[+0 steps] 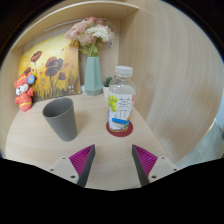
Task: Pour water
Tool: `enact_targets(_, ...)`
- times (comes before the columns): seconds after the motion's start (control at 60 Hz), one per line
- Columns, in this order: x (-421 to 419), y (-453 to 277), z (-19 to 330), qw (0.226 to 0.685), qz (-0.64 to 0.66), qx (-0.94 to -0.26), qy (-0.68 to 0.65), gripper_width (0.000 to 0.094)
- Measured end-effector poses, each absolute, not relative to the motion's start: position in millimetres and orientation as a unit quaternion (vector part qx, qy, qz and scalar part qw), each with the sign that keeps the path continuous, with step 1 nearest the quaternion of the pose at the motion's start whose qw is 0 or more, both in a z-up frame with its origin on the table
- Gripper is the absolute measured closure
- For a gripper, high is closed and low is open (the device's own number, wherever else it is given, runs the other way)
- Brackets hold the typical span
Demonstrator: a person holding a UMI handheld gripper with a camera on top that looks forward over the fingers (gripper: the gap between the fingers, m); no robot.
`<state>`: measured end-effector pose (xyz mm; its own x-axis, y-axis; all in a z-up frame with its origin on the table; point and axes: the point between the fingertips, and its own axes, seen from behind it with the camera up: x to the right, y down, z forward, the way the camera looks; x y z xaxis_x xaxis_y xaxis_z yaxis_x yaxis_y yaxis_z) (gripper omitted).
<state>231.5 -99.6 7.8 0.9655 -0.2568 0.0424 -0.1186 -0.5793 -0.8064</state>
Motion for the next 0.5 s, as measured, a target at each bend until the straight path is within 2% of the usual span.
enact_targets(0.117,171,-133,21,0.432,-0.071,-0.894,0.097,0.0189)
enact_targets(0.283,58,-147,57,0.438,-0.031,-0.896,0.066,0.0178)
enact_targets(0.5,-44,-128,152,0.491,0.01,-0.87,0.031,0.0185)
